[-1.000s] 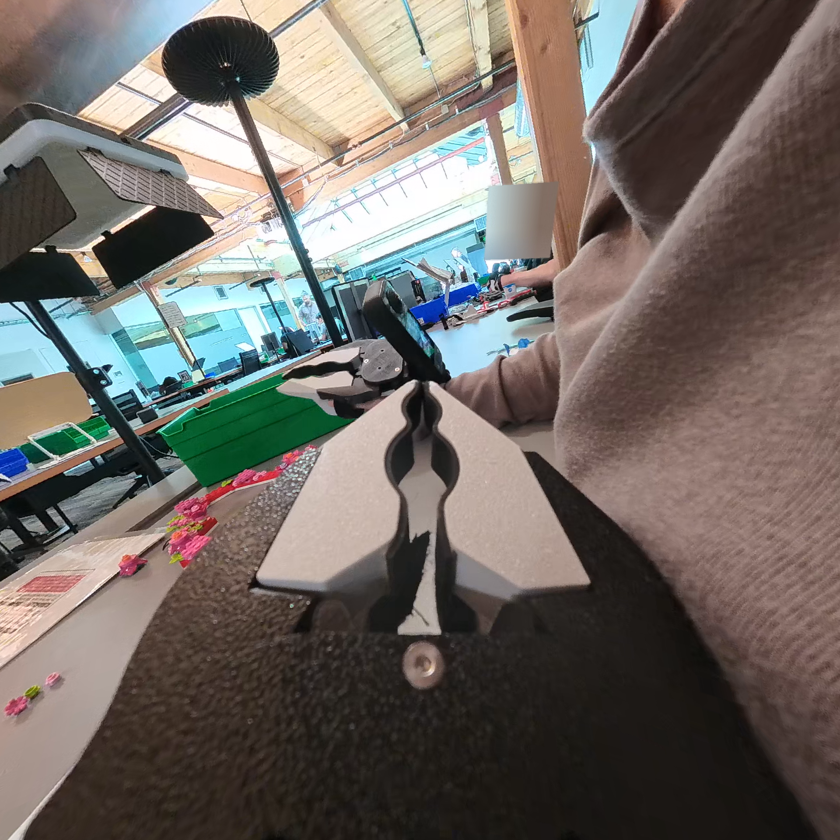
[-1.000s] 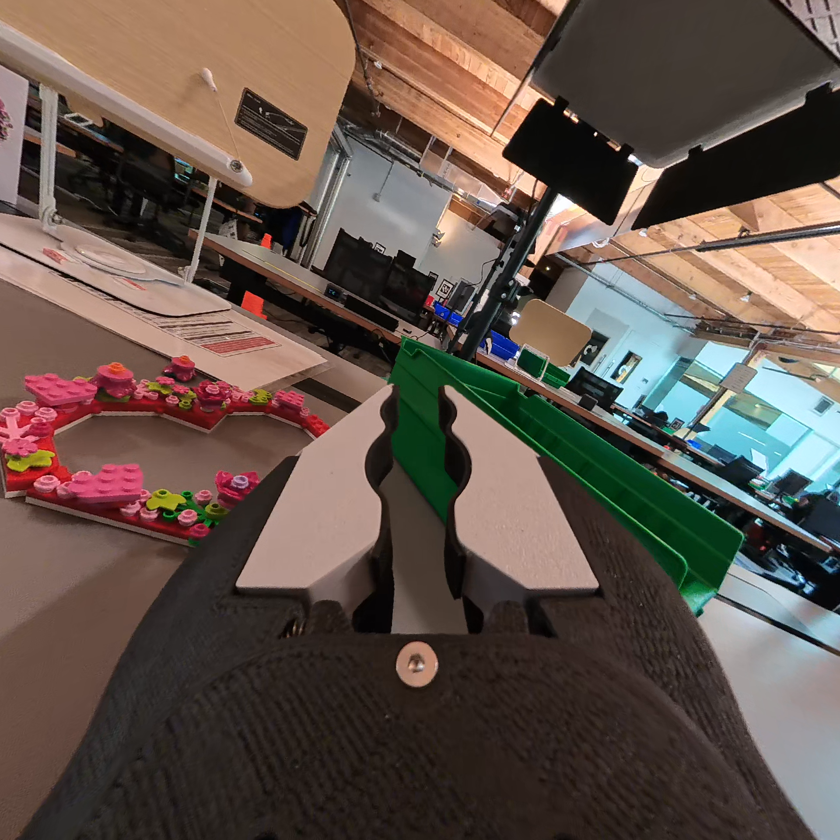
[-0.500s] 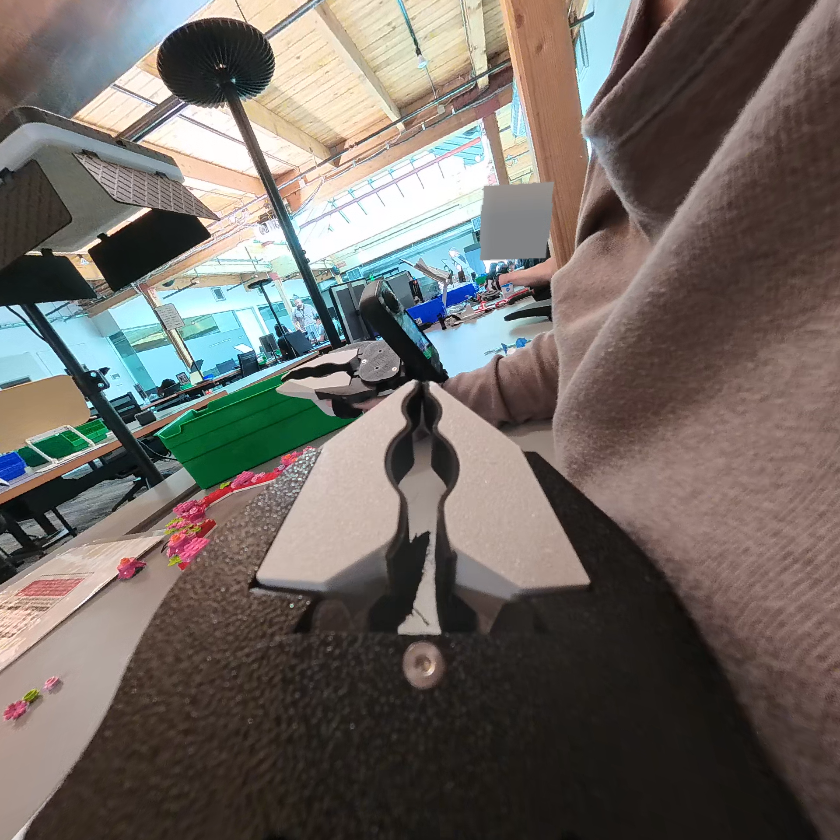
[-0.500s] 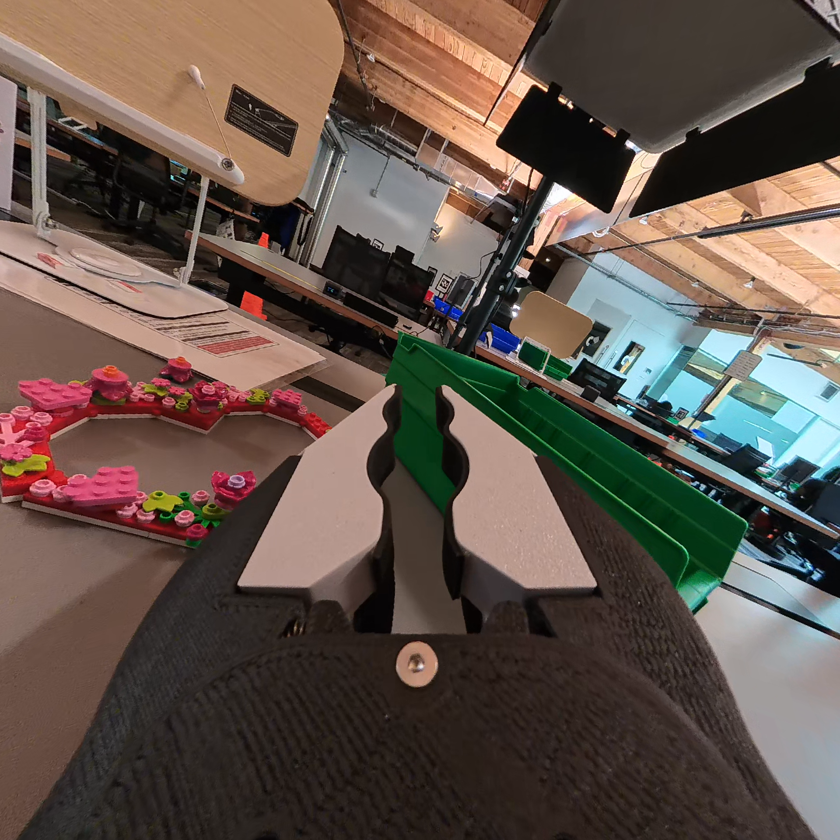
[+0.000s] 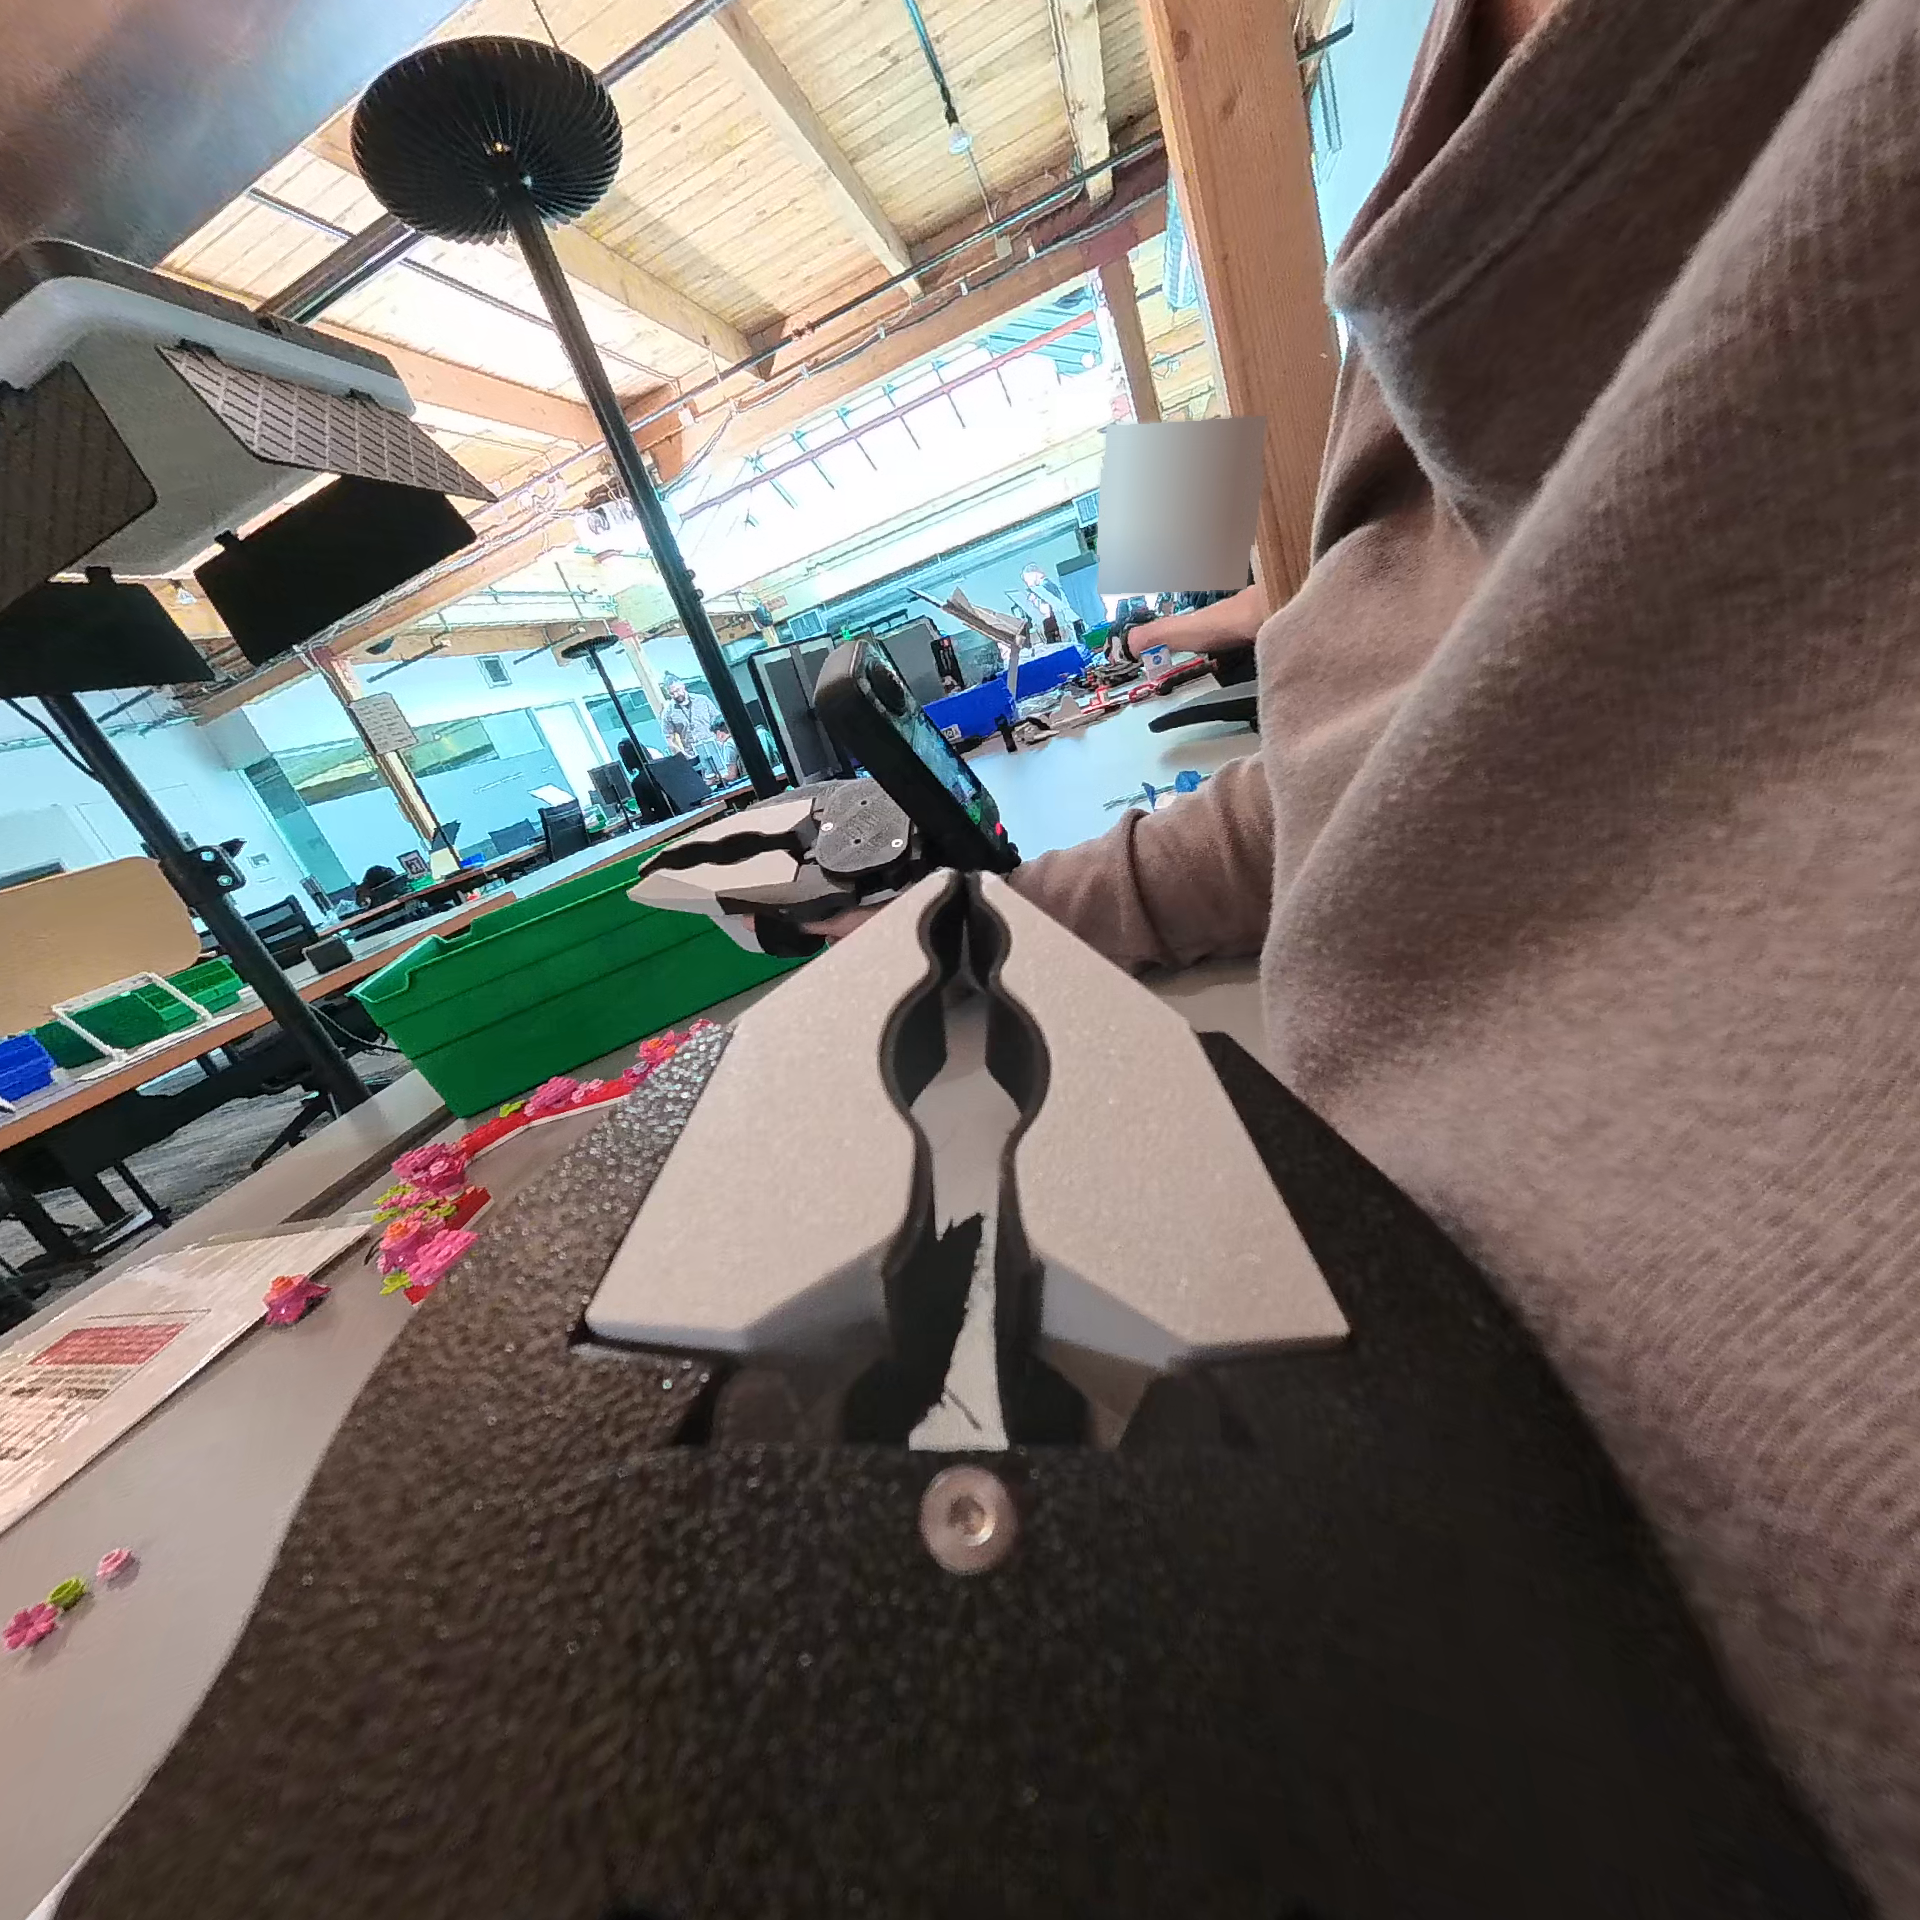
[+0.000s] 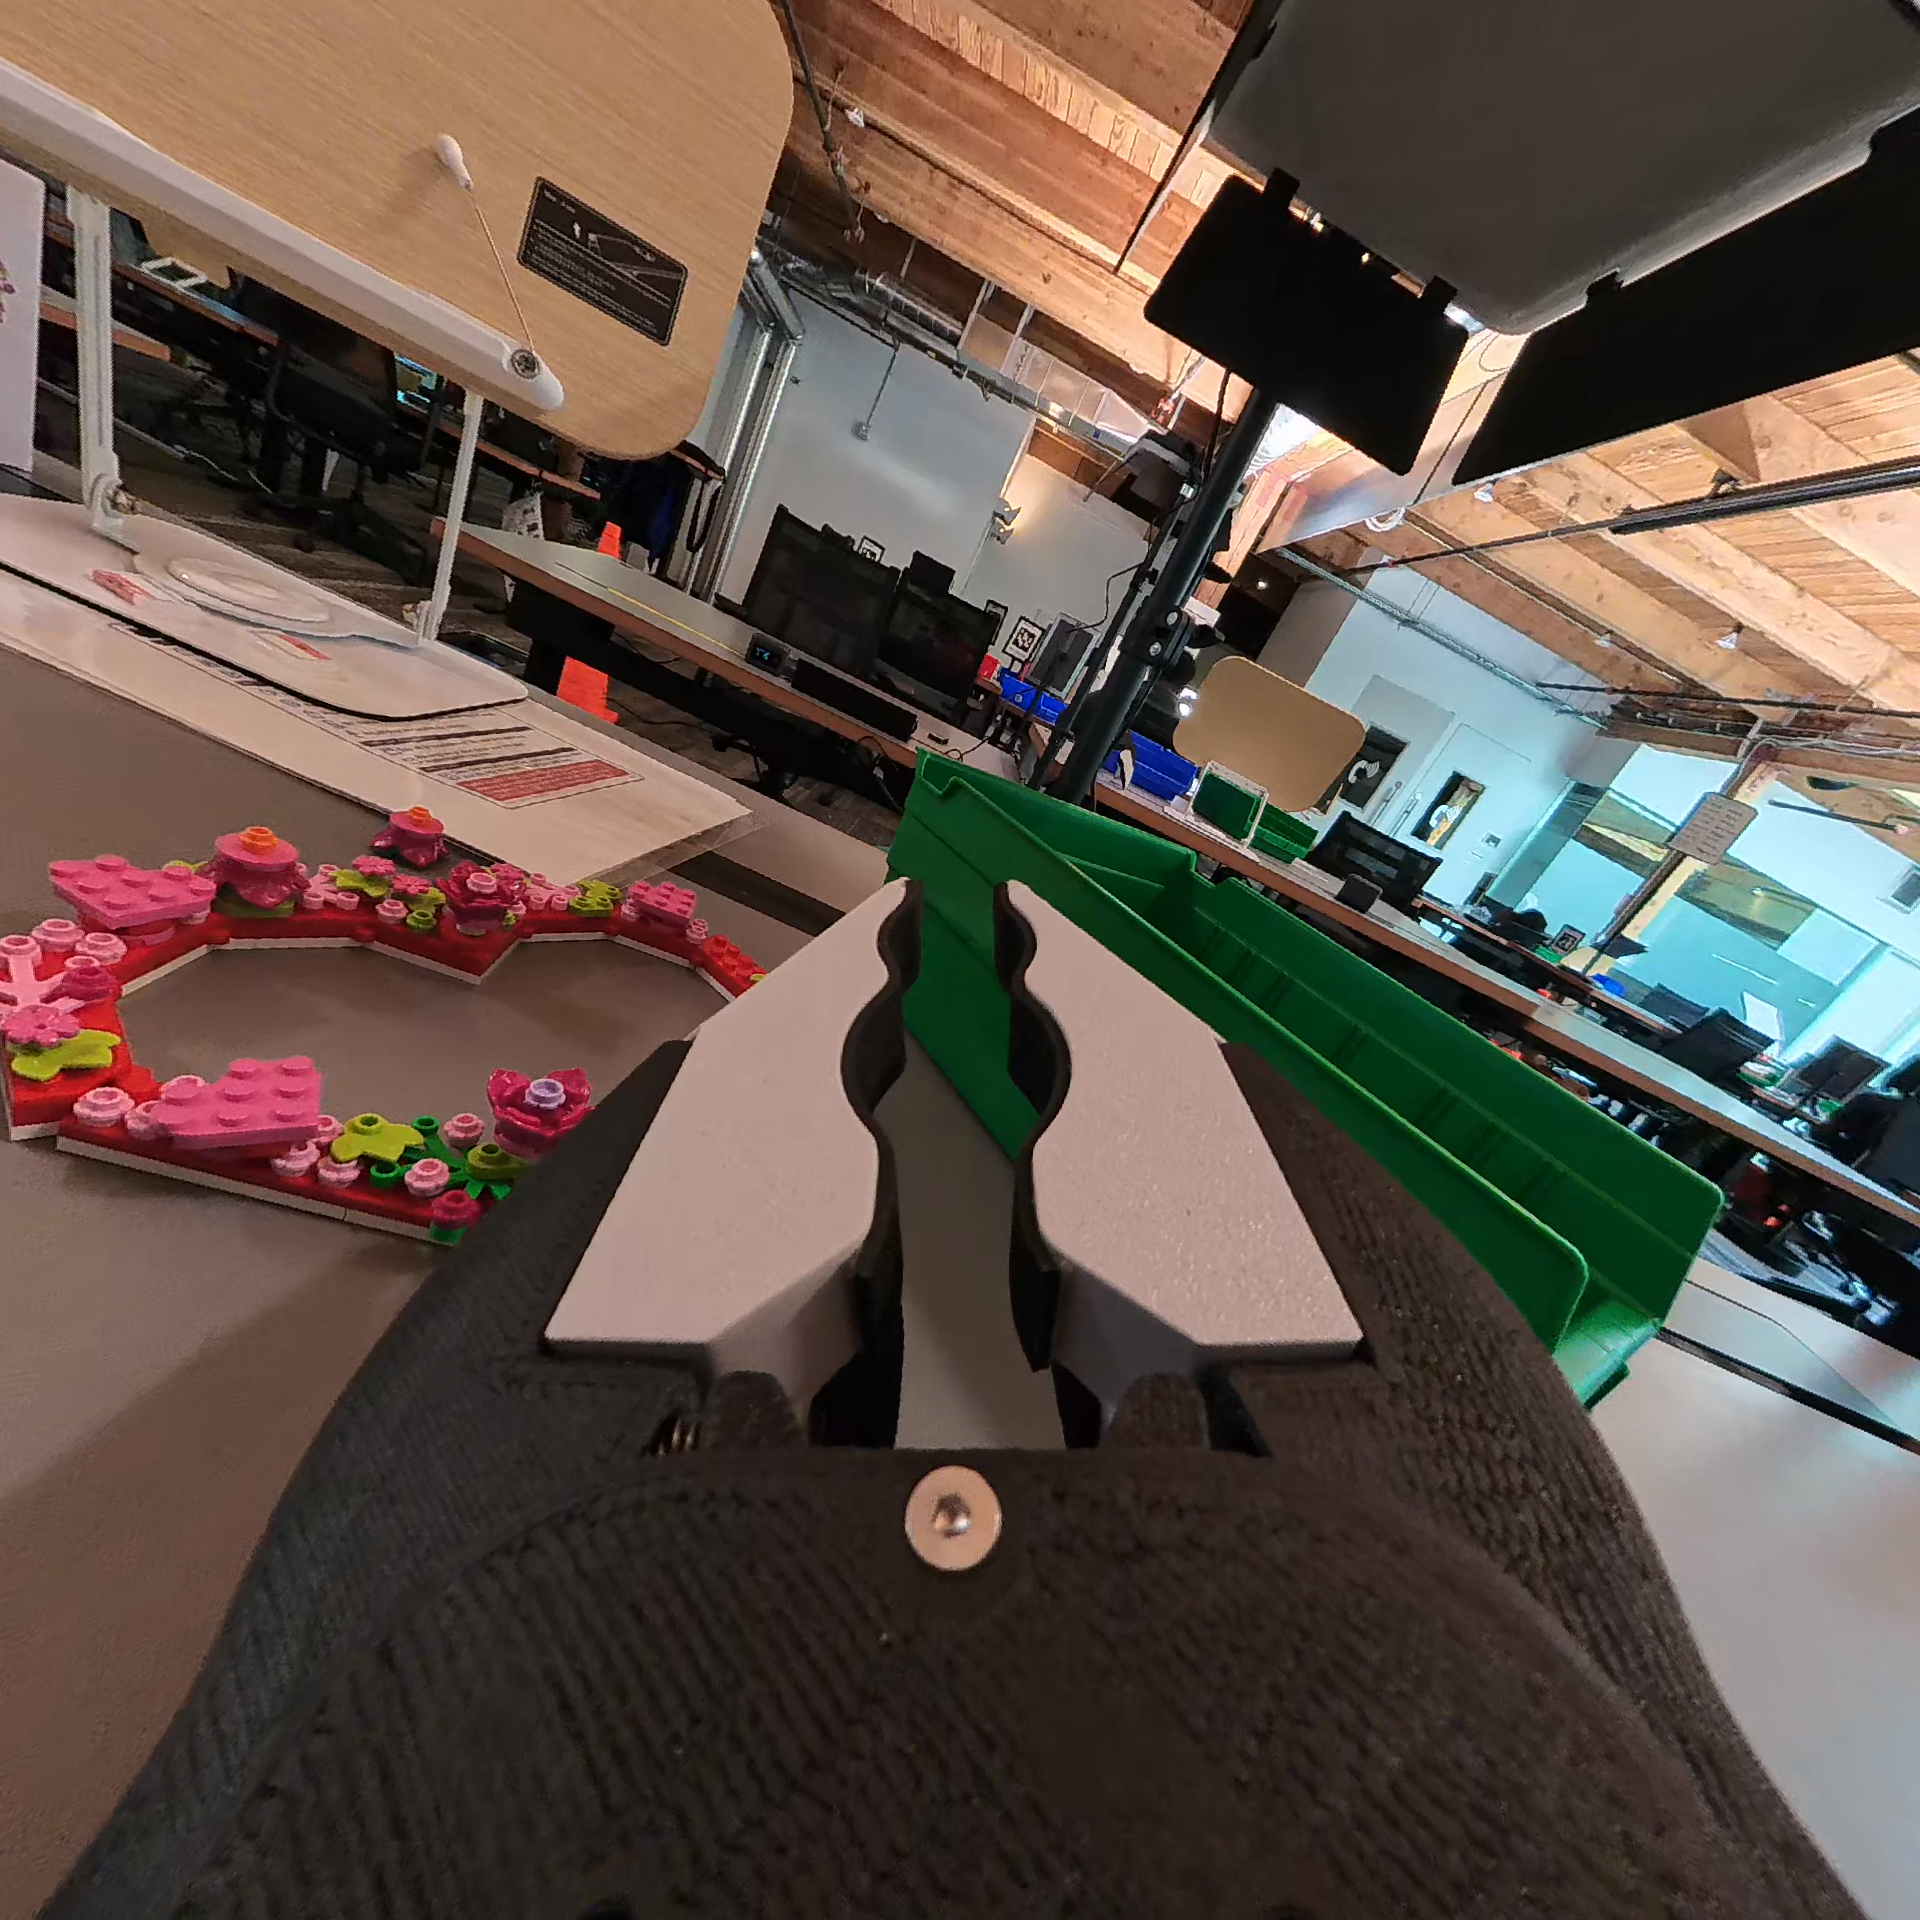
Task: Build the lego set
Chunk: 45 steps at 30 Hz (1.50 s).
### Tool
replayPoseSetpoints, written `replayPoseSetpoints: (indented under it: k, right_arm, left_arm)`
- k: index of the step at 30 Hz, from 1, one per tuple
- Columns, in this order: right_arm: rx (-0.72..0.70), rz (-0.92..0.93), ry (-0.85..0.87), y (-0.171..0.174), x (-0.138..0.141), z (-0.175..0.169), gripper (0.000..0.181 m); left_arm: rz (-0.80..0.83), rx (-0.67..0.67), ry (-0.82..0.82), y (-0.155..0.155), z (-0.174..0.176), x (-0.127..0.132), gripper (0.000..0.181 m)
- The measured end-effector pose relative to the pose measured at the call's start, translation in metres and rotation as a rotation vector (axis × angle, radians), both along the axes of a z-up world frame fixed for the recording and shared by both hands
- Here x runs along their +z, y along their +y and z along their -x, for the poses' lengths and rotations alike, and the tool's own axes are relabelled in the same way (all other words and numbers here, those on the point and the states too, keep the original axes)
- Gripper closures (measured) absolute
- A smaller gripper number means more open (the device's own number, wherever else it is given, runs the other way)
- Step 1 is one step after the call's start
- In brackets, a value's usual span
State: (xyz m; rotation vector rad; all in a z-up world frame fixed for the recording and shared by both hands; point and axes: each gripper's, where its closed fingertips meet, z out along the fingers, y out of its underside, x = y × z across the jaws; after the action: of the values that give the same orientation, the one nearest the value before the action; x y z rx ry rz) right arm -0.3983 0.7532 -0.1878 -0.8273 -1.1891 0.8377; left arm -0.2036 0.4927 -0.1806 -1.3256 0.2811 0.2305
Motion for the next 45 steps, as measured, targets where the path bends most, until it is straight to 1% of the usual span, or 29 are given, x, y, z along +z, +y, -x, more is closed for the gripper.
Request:
replayPoseSetpoints:
  k: [26,34,36,38,40,43,45]
  right_arm:
    - [0.002,0.005,0.001,0.001,0.0,0.0,0.17]
    - [0.037,-0.007,-0.001,-0.005,0.0,0.001,0.17]
    - [0.115,-0.037,-0.037,-0.018,-0.004,0.003,0.169]
    - [0.235,-0.047,-0.142,-0.037,-0.015,0.006,0.168]
    - [0.375,-0.015,-0.254,-0.059,-0.024,0.005,0.165]
    - [0.619,0.024,-0.409,-0.101,-0.026,-0.003,0.162]
    - [0.734,0.021,-0.512,-0.132,-0.025,-0.005,0.161]
  left_arm:
    - [-0.002,0.001,0.007,0.0,-0.001,0.0,0.181]
    - [-0.004,0.0,0.012,0.001,-0.001,0.001,0.181]
    - [-0.004,0.0,0.013,0.0,-0.001,0.001,0.181]
    - [-0.004,-0.001,0.022,0.0,-0.002,0.001,0.181]
    - [-0.004,-0.002,0.034,0.001,-0.003,0.0,0.181]
    - [-0.002,-0.003,0.053,0.002,-0.005,0.0,0.181]
    - [-0.003,-0.004,0.063,0.002,-0.007,0.0,0.181]
